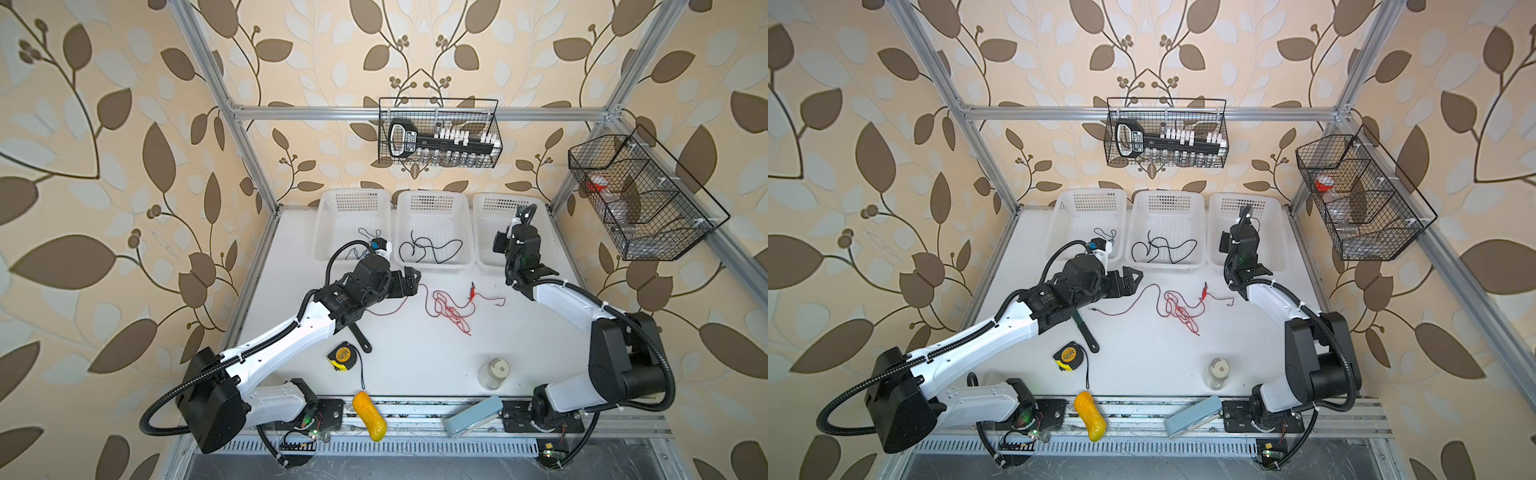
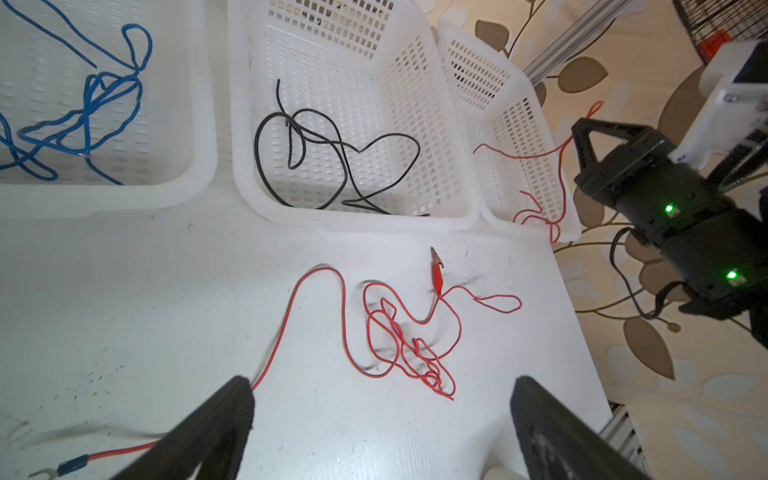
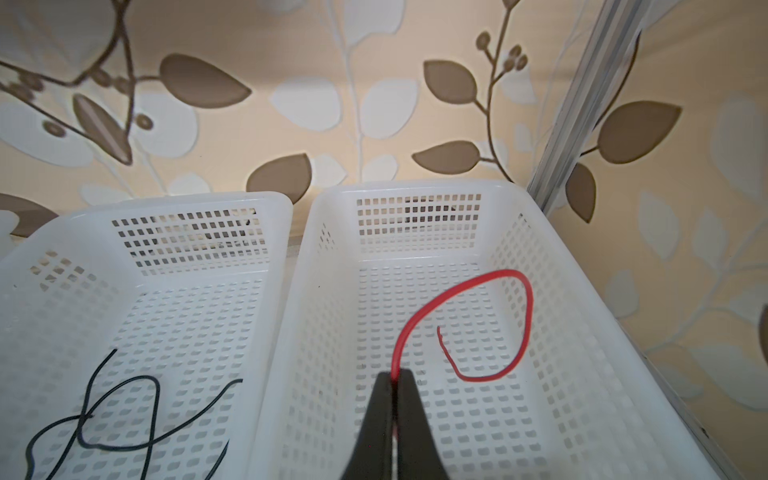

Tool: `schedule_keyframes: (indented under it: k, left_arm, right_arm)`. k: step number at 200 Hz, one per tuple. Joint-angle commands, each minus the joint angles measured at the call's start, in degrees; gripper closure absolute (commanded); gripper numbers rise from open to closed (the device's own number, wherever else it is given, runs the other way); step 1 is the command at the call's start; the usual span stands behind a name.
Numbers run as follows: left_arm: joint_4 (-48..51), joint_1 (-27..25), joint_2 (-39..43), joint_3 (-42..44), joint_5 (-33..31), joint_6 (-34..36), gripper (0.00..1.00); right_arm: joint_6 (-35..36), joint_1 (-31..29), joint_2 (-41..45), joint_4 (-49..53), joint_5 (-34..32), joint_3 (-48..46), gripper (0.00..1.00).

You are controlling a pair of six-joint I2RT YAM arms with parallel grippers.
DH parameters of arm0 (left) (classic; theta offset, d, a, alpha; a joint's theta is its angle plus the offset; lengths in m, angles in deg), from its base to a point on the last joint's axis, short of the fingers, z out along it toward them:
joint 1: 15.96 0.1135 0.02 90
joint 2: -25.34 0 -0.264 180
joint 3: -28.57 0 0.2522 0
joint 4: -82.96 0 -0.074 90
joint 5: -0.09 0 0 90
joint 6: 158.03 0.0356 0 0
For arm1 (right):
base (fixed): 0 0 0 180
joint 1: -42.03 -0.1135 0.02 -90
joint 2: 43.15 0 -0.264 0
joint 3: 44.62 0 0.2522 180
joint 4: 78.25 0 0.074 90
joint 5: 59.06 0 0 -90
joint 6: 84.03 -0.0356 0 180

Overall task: Untangle the cables
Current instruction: 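Lower the red wire into the far basket and open the right gripper, then move the right gripper back to the red tangle and grasp a loop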

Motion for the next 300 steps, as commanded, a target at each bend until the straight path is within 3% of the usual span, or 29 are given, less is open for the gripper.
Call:
schedule_keyframes:
  k: [1, 25, 53, 86, 140, 180, 228, 264, 300]
  left_arm:
    - [1.2, -0.3, -0.5, 0.3, 0.3, 1.2, 0.02]
    - [1.4, -0.3, -1.3, 0.1, 0.5, 1.4, 0.02]
    - [1.8, -0.3, -2.0, -0.3, 0.5, 1.8, 0.02]
    - [2.0, -0.3, -2.8, -0.4, 0.4, 1.9, 0.02]
    - [1.9, -0.3, -4.7, -0.9, 1.4, 1.7, 0.02]
    - [1.6, -0.3, -3.6, -0.1, 1.6, 1.4, 0.02]
    - [1.0, -0.3, -0.7, 2.5, 1.0, 0.0, 0.02]
    - [2.7, -0.3, 0.0, 3.3, -0.4, -1.0, 0.02]
    - [4.5, -0.3, -1.0, 3.7, -1.3, -1.3, 0.02]
  right_arm:
    - [0.8, 0.5, -3.5, -2.1, -0.2, 3.0, 1.0]
    - [-0.2, 1.3, -8.3, -0.2, 1.5, 6.2, 0.97]
    - [-0.3, 1.8, -12.7, 3.8, 3.2, 11.1, 0.86]
    - [-0.8, 1.8, -12.5, 7.8, 5.8, 13.1, 0.79]
    - [-5.2, 1.8, -6.5, 14.4, 4.8, 11.3, 0.43]
    - [-8.1, 1.8, -1.2, 19.4, 11.8, 8.8, 0.42]
    - [-11.7, 0.4, 7.2, 23.0, 15.0, 2.4, 0.42]
    - [-11.0, -6.4, 14.3, 26.1, 13.3, -3.6, 0.42]
    - [-10.7, -16.9, 17.6, 27.5, 13.0, -9.0, 0.42]
